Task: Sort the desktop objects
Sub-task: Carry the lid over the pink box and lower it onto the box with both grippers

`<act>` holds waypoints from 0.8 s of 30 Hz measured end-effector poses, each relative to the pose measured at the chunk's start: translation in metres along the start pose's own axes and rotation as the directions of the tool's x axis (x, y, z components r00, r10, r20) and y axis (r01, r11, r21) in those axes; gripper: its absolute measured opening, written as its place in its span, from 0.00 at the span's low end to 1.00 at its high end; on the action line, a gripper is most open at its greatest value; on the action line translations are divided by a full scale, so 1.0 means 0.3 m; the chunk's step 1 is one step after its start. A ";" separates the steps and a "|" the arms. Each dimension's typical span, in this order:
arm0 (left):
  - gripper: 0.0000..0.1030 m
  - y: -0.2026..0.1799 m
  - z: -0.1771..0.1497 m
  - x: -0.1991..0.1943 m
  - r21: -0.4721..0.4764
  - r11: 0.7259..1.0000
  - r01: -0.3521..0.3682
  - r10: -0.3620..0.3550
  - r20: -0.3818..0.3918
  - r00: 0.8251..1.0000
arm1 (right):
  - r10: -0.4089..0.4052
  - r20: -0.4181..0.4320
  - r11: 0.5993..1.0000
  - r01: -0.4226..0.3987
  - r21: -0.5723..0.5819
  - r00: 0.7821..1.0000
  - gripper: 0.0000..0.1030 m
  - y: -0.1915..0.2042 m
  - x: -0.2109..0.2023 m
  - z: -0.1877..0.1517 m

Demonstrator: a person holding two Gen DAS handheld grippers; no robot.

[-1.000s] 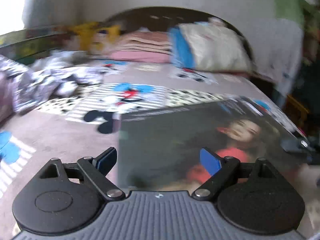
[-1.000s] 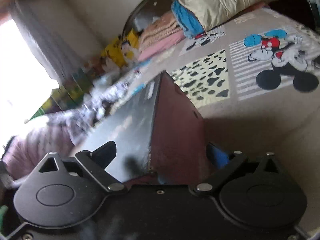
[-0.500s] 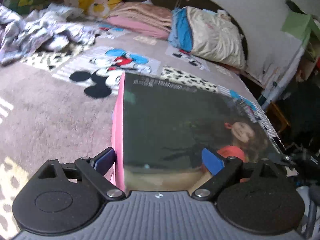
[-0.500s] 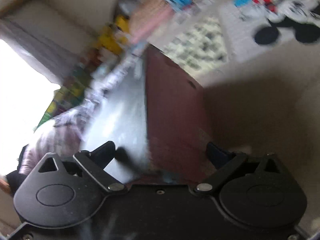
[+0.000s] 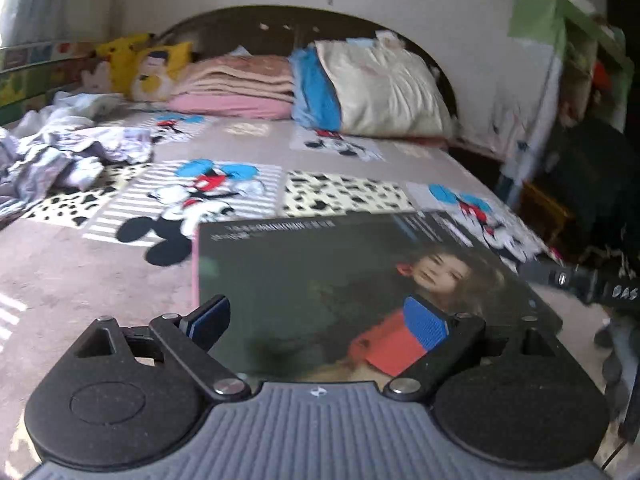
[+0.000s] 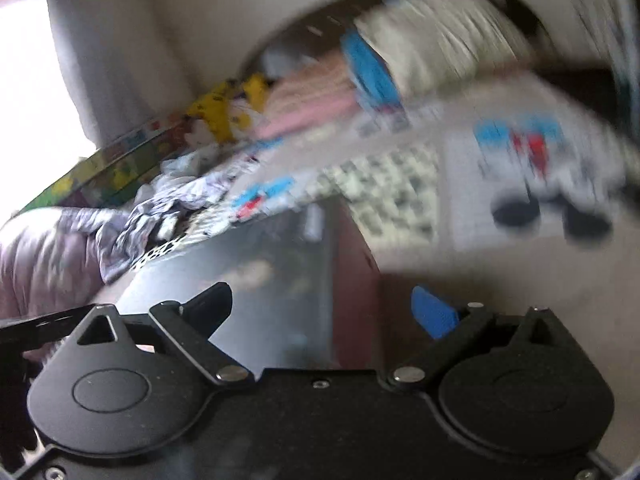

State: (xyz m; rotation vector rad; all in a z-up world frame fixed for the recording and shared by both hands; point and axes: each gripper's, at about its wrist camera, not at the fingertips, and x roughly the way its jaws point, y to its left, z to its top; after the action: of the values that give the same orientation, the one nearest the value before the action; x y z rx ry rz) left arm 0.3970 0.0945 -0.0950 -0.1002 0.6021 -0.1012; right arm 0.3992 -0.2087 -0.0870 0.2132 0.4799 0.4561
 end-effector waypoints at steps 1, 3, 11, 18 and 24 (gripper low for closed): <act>0.91 -0.008 -0.003 0.015 0.010 1.000 0.002 -0.002 -0.015 1.000 | 0.008 0.024 0.998 -0.006 -0.063 1.000 0.93 0.031 -0.009 0.006; 0.91 -0.029 -0.010 0.034 0.038 0.999 -0.015 0.016 -0.024 1.000 | 0.047 0.005 0.989 -0.046 -0.140 0.999 0.93 0.067 0.005 0.022; 0.92 -0.073 -0.006 0.055 0.085 0.993 -0.077 0.083 -0.070 0.994 | 0.056 -0.205 0.994 -0.073 -0.077 0.977 0.95 0.008 0.122 0.018; 0.93 -0.069 -0.024 0.013 0.072 0.994 -0.087 0.094 -0.093 0.991 | 0.045 -0.140 0.999 -0.047 -0.009 0.989 0.95 -0.027 0.007 -0.047; 0.93 -0.087 -0.080 -0.096 0.045 0.991 -0.126 0.130 -0.111 0.985 | -0.019 -0.139 0.999 0.014 -0.036 0.990 0.96 0.016 -0.141 -0.083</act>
State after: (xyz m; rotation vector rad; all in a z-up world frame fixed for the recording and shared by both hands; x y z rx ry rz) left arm 0.3582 0.0708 -0.0953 -0.0186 0.7189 0.0063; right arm 0.3518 -0.2220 -0.0905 0.1438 0.6096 0.4653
